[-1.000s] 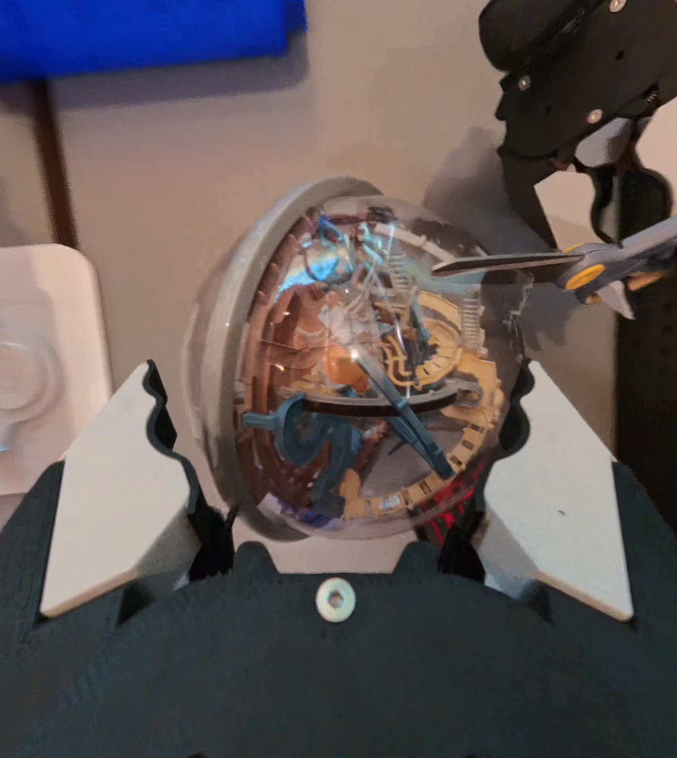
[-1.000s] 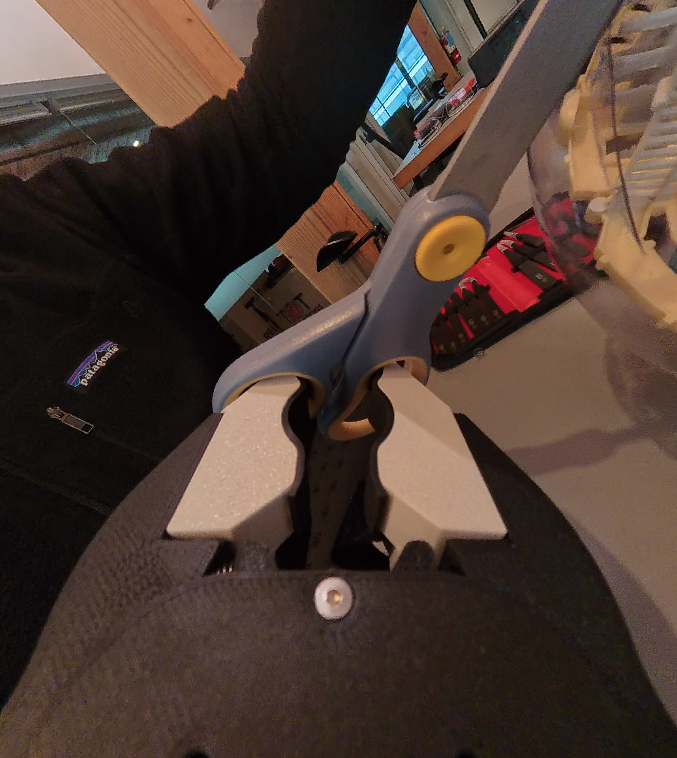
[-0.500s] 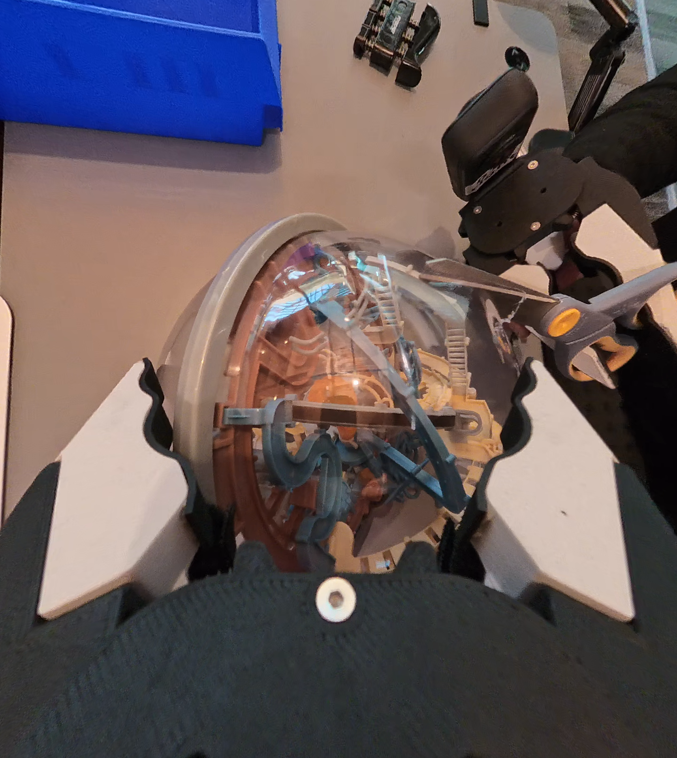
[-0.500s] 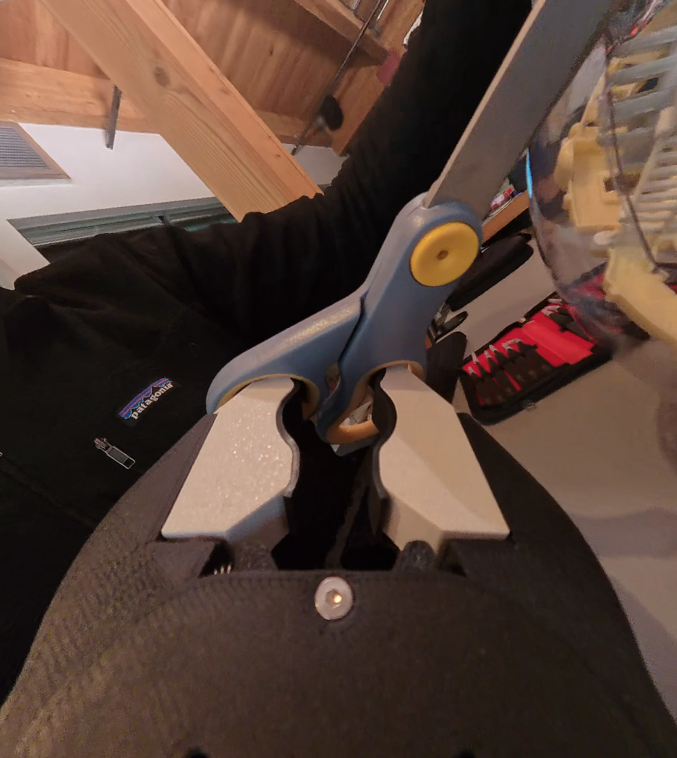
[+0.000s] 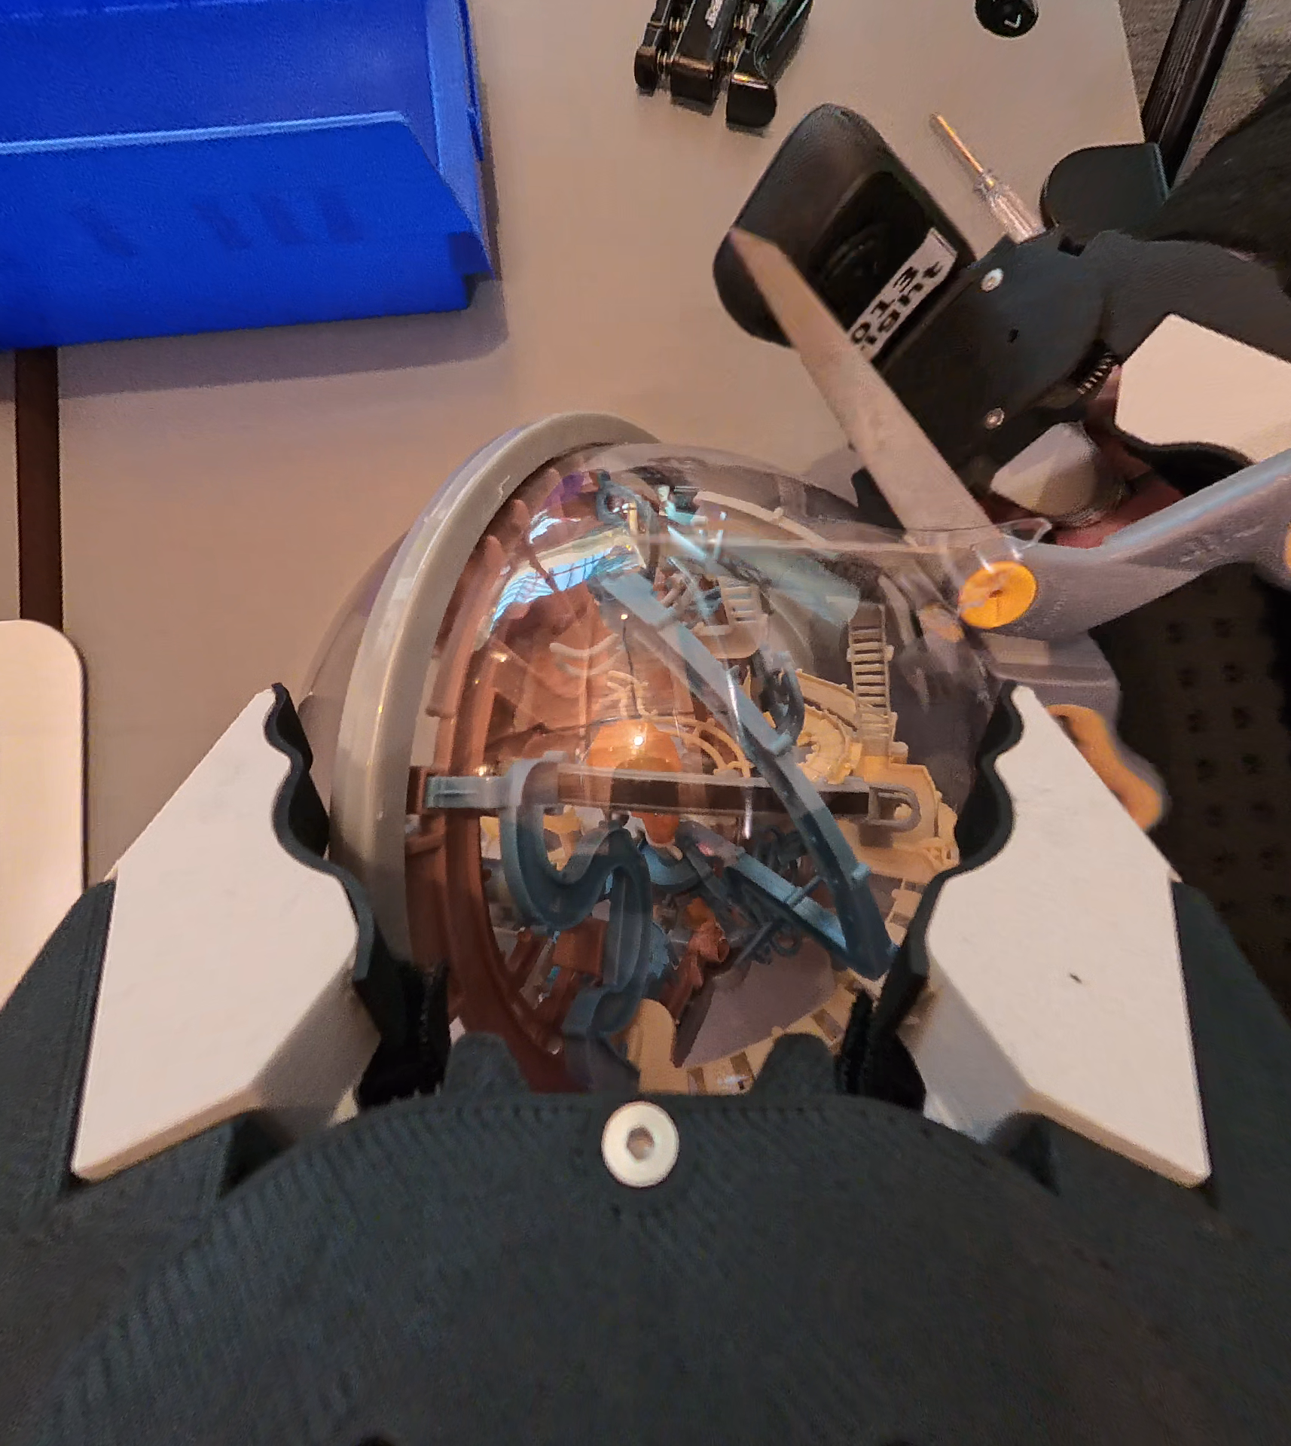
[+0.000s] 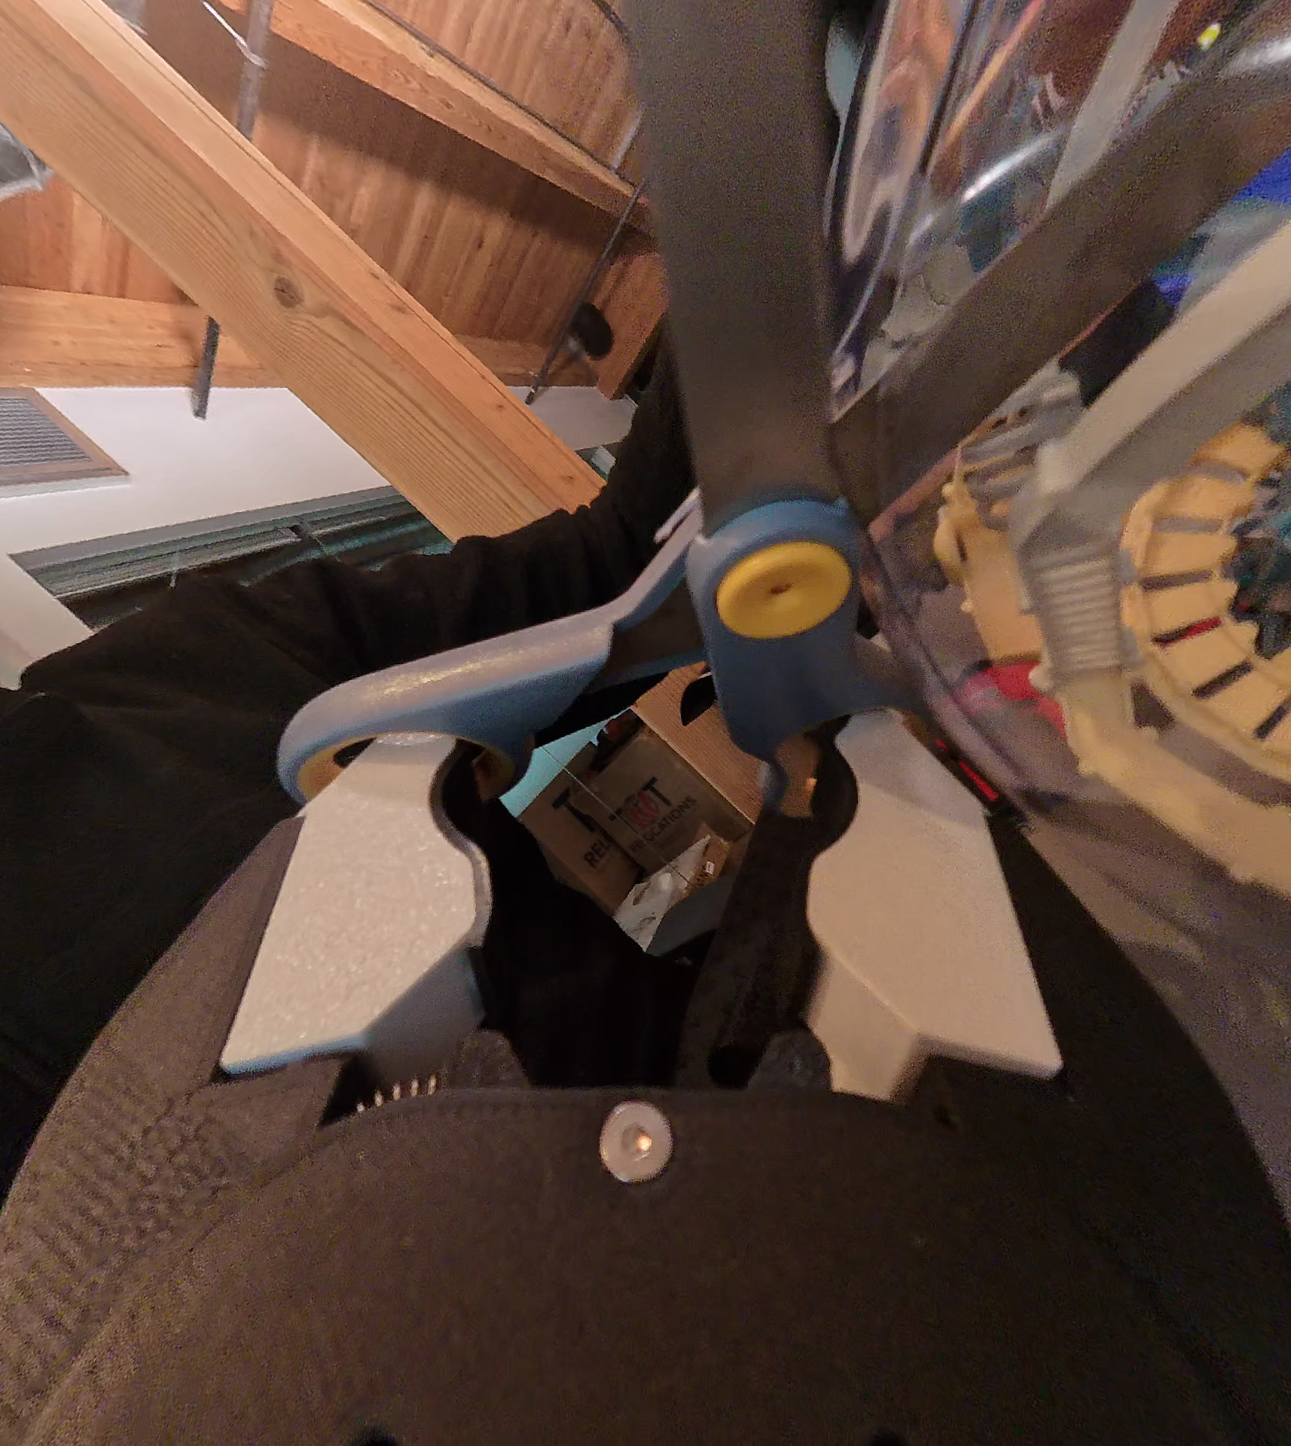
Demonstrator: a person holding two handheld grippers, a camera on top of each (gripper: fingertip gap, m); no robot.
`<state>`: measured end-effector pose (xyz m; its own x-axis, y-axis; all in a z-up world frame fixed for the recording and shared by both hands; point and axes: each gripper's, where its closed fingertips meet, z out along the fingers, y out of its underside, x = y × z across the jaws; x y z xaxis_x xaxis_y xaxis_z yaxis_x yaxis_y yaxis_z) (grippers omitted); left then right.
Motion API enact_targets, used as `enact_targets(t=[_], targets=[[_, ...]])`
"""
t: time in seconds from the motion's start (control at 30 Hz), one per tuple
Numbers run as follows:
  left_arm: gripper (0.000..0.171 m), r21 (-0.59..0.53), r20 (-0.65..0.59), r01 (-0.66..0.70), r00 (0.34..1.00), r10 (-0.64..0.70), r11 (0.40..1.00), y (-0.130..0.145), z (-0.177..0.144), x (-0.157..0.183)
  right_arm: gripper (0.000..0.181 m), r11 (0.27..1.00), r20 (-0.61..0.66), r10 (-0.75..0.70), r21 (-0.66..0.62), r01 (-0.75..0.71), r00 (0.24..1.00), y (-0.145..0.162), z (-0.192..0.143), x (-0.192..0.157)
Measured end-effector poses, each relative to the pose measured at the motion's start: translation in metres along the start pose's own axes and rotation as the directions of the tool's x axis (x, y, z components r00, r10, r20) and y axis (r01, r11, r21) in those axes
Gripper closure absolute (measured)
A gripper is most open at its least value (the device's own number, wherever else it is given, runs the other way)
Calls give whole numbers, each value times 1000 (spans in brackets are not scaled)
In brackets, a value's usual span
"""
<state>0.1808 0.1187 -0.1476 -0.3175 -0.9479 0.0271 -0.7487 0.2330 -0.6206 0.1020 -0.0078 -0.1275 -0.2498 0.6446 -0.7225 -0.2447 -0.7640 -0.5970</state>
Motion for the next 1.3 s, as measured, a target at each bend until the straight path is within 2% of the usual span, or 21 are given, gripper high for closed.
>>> enact_targets(t=[0.1, 0.3, 0.4, 0.5, 0.57, 0.6, 0.63, 0.67, 0.7, 0.77, 0.87, 0.97, 1.07, 1.13, 1.17, 1.27, 1.3], targets=[[12, 2, 21, -22, 1000, 22, 1000, -1, 1, 5, 108, 999, 45, -20, -34, 22, 999, 6, 2, -7], [12, 53, 56, 38, 998, -41, 998, 2, -5, 1, 138, 997, 12, -80, -12, 81, 997, 7, -3, -7], [13, 99, 94, 59, 993, -68, 993, 2, -9, -1, 141, 997, 16, -82, 0, 82, 996, 4, -5, -8], [16, 177, 279, 71, 953, -119, 982, -2, -34, -9, 145, 998, 7, -62, 24, 62, 998, 0, -7, -3], [17, 282, 370, 71, 912, -176, 957, -14, -61, 8, 144, 998, -5, -63, 32, 63, 998, -4, -7, -2], [27, 327, 398, 67, 895, -202, 943, -18, -71, 23, 145, 997, -14, -66, 31, 67, 998, -6, -6, -1], [37, 367, 394, 80, 889, -233, 927, -21, -73, 43, 145, 997, -29, -72, 28, 73, 997, -6, -5, 1], [46, 392, 324, 115, 912, -253, 913, -22, -63, 71, 144, 997, -46, -77, 27, 79, 996, -7, -3, 4], [45, 392, 259, 175, 921, -291, 903, -19, -46, 94, 144, 996, -57, -81, 27, 83, 995, -8, -1, 6], [30, 399, 210, 276, 901, -380, 875, -10, -13, 123, 144, 996, -81, -84, 33, 87, 993, -11, 3, 11], [15, 481, 130, 475, 793, -595, 737, 5, 15, 133, 144, 994, -120, -97, 38, 102, 988, -13, 10, 20], [22, 582, 0, 573, 709, -705, 577, 4, 19, 134, 144, 993, -147, -103, 34, 109, 984, -11, 18, 25], [27, 604, -17, 601, 666, -745, 523, 7, 19, 127, 144, 993, -164, -112, 29, 118, 980, -7, 25, 27], [46, 607, 44, 574, 666, -745, 549, 16, 19, 121, 144, 992, -167, -111, 41, 119, 980, -8, 27, 29], [46, 615, 18, 586, 659, -752, 528, 16, 18, 120, 144, 992, -171, -111, 43, 120, 979, -8, 27, 30], [52, 604, 43, 582, 659, -751, 544, 17, 17, 118, 146, 992, -168, -104, 54, 115, 980, -10, 27, 31], [54, 617, 41, 580, 651, -758, 532, 17, 18, 115, 149, 992, -171, -98, 64, 110, 980, -12, 26, 32]])
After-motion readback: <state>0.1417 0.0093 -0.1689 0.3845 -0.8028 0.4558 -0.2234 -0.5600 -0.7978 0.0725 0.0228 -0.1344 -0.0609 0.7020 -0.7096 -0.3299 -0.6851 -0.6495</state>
